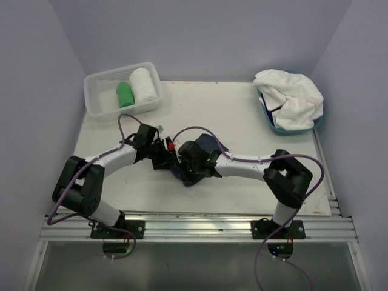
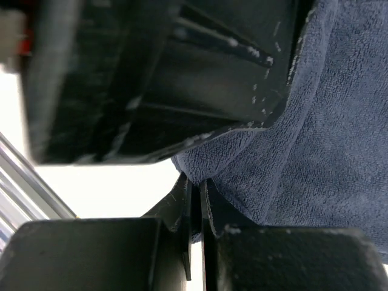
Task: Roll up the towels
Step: Roll the towel
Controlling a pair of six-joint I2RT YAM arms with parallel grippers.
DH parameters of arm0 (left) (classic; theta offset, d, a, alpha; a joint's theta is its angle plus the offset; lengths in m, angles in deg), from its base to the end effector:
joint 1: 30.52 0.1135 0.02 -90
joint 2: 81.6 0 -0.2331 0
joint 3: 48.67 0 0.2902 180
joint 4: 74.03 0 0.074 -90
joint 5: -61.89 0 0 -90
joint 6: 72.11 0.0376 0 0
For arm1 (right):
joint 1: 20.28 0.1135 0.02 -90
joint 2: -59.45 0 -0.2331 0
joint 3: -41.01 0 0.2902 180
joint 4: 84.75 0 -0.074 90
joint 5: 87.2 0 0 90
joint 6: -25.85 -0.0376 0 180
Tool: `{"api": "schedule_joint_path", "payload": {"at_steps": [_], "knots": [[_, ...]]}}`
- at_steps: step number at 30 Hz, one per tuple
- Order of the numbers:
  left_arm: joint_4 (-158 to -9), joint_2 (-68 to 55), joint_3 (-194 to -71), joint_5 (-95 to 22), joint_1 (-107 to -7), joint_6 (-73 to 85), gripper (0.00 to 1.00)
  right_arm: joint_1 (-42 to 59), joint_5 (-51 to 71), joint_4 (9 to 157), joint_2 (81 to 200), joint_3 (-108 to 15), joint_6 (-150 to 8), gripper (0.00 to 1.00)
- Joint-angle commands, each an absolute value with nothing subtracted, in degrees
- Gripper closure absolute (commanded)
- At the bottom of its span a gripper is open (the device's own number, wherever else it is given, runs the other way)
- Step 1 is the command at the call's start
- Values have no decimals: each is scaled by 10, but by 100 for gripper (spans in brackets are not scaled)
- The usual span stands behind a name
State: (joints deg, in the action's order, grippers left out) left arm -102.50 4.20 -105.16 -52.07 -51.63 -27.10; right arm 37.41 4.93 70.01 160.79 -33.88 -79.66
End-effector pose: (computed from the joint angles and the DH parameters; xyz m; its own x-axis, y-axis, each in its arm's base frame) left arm 0.2872 -0.1272 0.1122 -0.9337 -0.3321 -0.1342 -0.1824 0.7632 -0.6199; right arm 0.2099 0.3344 0.1252 -0.6333 -0.5014 -0.5895 -0.7135 0.6733 0.1939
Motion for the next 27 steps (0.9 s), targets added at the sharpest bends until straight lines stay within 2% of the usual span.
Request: {"api": "schedule_joint_path", "payload": {"at_steps": [1,10,16,21,27], "knots": [[-981,62,-1053,-532,-522,-287,31,364,92,728,1579,-330,-808,100],[-1022,20,-1046,-468,-526,-296,32,356,78,716,1580,-333,-811,100],[-1028,-33,-1015,-452,-528,-315,27,352,72,714,1578,-336,-821,100],[-978,-6,-1006,-469,-545,-341,24,352,75,715,1582,-338,-822,100],[-957,16,-991,-438,-579,-383,23,350,73,716,1578,-337,-823,100]]}}
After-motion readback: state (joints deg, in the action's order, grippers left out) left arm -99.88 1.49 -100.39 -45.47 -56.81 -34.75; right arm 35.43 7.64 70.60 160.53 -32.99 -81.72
